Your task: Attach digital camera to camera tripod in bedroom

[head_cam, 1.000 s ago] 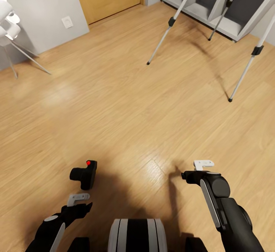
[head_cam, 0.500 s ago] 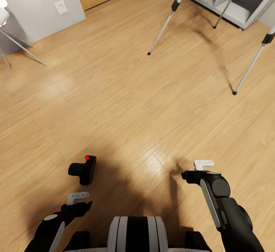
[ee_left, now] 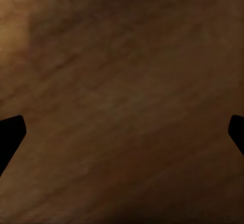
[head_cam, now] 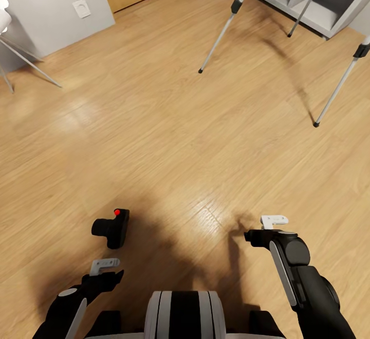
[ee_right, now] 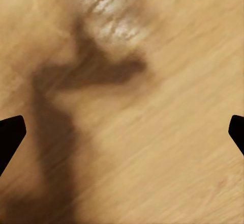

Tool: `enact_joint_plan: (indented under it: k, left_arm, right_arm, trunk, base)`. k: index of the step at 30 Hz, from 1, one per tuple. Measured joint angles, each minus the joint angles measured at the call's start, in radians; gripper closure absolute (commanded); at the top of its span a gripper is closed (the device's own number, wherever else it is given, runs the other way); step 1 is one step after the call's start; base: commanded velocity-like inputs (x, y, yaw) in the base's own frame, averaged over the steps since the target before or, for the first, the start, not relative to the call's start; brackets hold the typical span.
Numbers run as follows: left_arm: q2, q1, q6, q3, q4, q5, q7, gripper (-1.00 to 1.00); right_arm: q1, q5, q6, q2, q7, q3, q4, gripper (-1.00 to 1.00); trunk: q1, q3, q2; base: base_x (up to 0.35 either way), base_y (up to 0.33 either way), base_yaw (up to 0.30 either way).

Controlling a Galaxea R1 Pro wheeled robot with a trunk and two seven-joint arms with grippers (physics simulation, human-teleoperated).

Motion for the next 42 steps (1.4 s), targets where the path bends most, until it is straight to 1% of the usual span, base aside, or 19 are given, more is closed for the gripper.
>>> enact_joint_plan:
  k: [25, 32, 35, 36, 41, 42]
  left_arm:
    - [-0.001, 0.0, -0.003, -0.007, 0.001, 0.001, 0.002, -1.0]
    - [0.005, 0.0, -0.01, -0.004, -0.019, -0.002, 0.001, -1.0]
    - [0.009, 0.0, -0.029, -0.004, -0.042, -0.012, 0.001, -1.0]
    - [0.012, 0.0, -0.073, -0.004, -0.052, -0.036, 0.002, -1.0]
    - [0.012, 0.0, -0.113, -0.004, -0.05, -0.069, 0.002, -1.0]
    - [0.012, 0.0, -0.128, -0.004, -0.047, -0.081, 0.001, -1.0]
  right_arm:
    - [0.0, -0.003, 0.0, 0.0, 0.0, 0.0, 0.002, -1.0]
    - [0.0, -0.002, 0.0, 0.0, 0.0, -0.005, 0.002, -1.0]
    - [0.0, -0.002, 0.0, 0.0, 0.0, -0.01, 0.002, -1.0]
    - [0.0, -0.002, 0.0, 0.0, 0.0, -0.012, 0.002, -1.0]
    - [0.0, -0.002, 0.0, 0.0, 0.0, -0.012, 0.002, -1.0]
    - [0.0, -0.002, 0.0, 0.0, 0.0, -0.011, 0.002, -1.0]
  trunk:
    - [0.0, 0.0, 0.0]
    - [0.0, 0.0, 0.0]
    - [0.0, 0.0, 0.0]
    - [0.0, 0.0, 0.0]
    - [0.0, 0.0, 0.0]
    - [0.0, 0.0, 0.0]
  base:
    - [0.0, 0.0, 0.0]
    - [0.0, 0.0, 0.0]
    - [0.0, 0.0, 0.0]
    - [0.0, 0.0, 0.0]
    - [0.0, 0.0, 0.0]
    - [0.0, 0.0, 0.0]
